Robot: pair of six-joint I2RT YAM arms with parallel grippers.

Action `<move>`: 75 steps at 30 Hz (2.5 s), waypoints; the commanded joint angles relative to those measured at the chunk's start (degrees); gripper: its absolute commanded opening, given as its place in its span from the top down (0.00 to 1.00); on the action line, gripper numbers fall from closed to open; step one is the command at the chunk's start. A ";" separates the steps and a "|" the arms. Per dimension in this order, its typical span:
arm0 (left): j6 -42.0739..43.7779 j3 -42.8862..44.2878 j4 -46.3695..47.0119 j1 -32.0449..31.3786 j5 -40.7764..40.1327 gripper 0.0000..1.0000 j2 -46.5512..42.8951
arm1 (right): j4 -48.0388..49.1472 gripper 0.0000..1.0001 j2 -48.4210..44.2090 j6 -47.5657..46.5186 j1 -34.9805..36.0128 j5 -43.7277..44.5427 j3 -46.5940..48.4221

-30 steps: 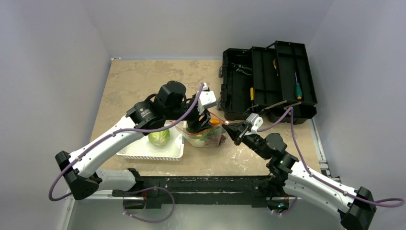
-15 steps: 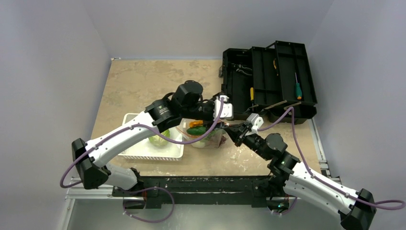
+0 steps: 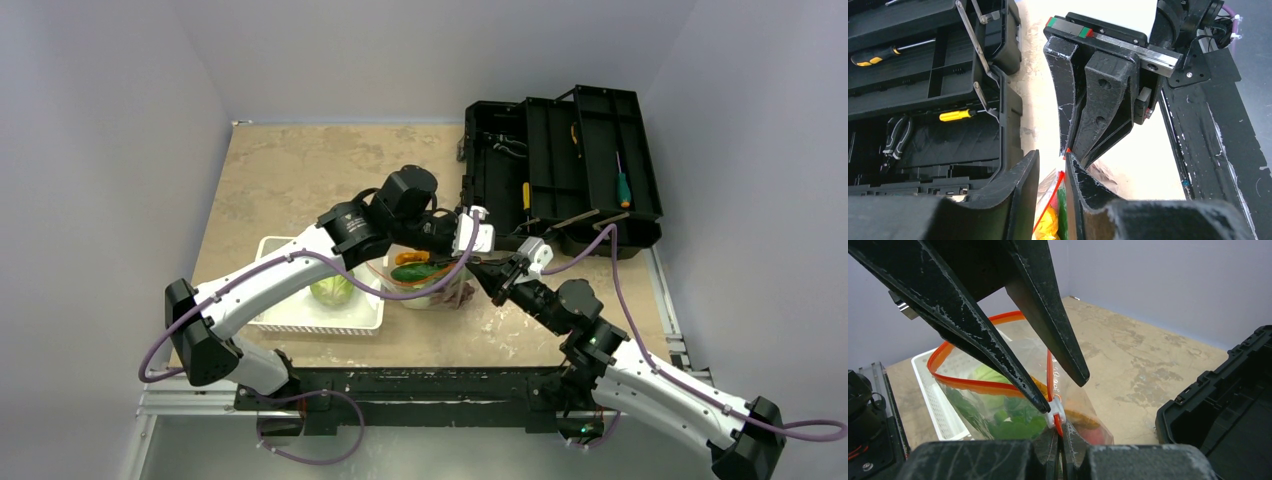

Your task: Place the food in the zip-top bag and seal the zipper

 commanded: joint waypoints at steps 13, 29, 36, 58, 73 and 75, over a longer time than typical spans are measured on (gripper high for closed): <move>0.34 2.99 -2.85 0.12 3.58 0.84 1.57 | 3.23 1.00 -1.19 0.32 -0.22 -1.37 1.72; -2.98 -2.02 0.49 2.80 1.51 1.00 -2.26 | 6.92 1.00 -5.61 5.34 -0.23 2.30 -1.16; -5.65 -3.22 0.49 4.95 1.87 1.00 -2.92 | 7.83 1.00 -7.64 13.06 -0.19 9.15 -2.34; -11.82 -4.82 4.12 6.71 11.64 1.00 -7.08 | -7.60 0.90 5.65 -1.49 -0.24 -11.59 11.66; -12.28 -4.25 3.35 6.71 12.67 1.00 -6.98 | -5.55 0.75 7.30 -1.27 -0.23 -6.79 11.77; -12.27 -4.25 3.29 6.71 12.74 1.00 -6.97 | -4.82 0.75 7.90 -1.20 -0.22 -7.16 11.71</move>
